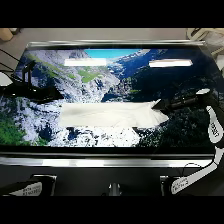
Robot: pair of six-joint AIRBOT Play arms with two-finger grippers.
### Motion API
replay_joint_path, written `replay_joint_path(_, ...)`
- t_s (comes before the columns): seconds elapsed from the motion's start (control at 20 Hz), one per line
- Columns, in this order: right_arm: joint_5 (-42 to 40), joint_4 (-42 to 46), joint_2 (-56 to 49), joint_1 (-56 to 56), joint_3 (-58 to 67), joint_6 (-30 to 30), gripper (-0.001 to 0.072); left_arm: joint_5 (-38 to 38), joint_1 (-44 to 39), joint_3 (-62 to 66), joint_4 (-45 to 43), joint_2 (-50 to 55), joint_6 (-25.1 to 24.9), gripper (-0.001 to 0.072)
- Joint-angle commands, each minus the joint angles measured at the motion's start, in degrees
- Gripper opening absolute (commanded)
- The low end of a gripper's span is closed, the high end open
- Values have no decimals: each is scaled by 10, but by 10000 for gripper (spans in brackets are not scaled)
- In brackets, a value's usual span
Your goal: Fold the shirts.
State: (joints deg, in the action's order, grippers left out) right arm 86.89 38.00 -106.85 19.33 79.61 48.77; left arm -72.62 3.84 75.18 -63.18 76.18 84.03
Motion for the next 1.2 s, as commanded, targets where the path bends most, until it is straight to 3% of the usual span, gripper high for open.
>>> replay_joint_path(0.0, 48, -31, 6, -1, 1, -11, 702, 0, 0, 0, 0, 0, -4, 709)
replay_joint_path(0.2, 58, 6, 11, -33, 0, -13, 705, 2, 0, 0, 0, 0, -7, 709)
replay_joint_path(0.4, -6, 95, 11, -79, 0, 23, 698, 1, 0, 0, 0, 0, -7, 709)
replay_joint_path(0.45, -22, 125, 11, -84, 0, 40, 634, 1, 0, 0, 0, 0, -7, 709)
replay_joint_path(0.6, -38, 197, 12, -84, 1, 83, 79, 1, 0, 0, 0, 0, -7, 709)
replay_joint_path(0.65, -40, 209, 18, -84, 1, 81, 23, 1, 0, 0, 0, 0, -7, 709)
replay_joint_path(0.75, -59, 222, 50, -84, 1, 69, 21, 1, 0, 0, 0, 0, -7, 701)
replay_joint_path(0.8, -74, 221, 75, -84, 2, 66, 21, 2, -2, 0, 2, 0, -6, 575)
replay_joint_path(0.85, -89, 221, 106, -84, 10, 64, 21, 6, -8, 0, 7, 1, -4, 333)
replay_joint_path(0.9, -95, 219, 136, -84, 20, 66, 20, 28, -22, -3, 26, 2, -4, 161)
replay_joint_path(1.0, -94, 210, 199, -84, 40, 92, 20, 87, -77, -14, 84, 12, -5, 42)
replay_joint_path(1.15, -84, 203, 289, -89, 52, 118, 20, 190, -217, -16, 139, 68, -5, 28)
